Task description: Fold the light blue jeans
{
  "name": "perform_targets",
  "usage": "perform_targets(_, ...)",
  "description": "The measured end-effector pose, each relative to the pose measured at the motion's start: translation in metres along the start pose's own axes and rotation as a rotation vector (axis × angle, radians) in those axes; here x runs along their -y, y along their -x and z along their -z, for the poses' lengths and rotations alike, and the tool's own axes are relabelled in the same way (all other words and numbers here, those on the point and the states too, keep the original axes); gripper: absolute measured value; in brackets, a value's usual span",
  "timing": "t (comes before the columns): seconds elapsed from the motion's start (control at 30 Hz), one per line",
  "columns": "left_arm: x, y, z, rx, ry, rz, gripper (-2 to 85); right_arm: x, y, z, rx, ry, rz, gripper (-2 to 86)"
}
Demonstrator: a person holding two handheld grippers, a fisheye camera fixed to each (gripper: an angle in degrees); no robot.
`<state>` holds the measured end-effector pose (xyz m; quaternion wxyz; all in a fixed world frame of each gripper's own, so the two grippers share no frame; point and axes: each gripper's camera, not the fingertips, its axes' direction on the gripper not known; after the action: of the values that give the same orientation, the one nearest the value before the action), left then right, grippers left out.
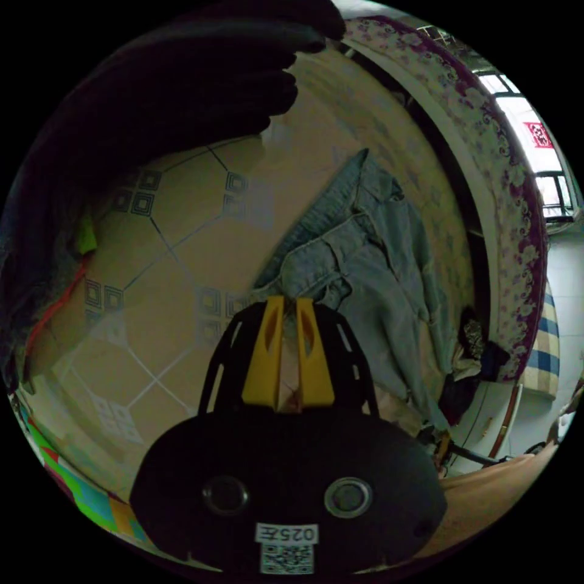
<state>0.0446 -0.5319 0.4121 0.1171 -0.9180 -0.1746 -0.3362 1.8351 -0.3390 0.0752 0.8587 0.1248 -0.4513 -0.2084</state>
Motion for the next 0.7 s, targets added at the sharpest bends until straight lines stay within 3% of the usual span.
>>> perform_targets(0.1,0.008,0.016,0.025,-0.025,-0.043,0.02,-0.1,0.032,0.057,-0.034,-0.045,0.09,0.1,0.1)
perform_targets(0.17,0.019,0.032,0.031,-0.019,-0.032,0.031,-0.2,0.065,0.079,-0.091,-0.201,0.195,0.169,1.5)
perform_targets(0.33,0.028,0.071,0.013,-0.076,0.054,0.106,1.8,0.088,0.047,-0.177,-0.379,0.317,0.145,6.6)
perform_targets(0.47,0.014,0.109,0.02,-0.238,0.028,0.239,4.8,0.05,0.039,-0.137,-0.3,0.198,0.099,12.8)
perform_targets(0.7,-0.009,0.137,0.013,-0.341,0.038,0.388,7.4,0.014,-0.002,-0.068,-0.333,0.095,-0.034,14.1)
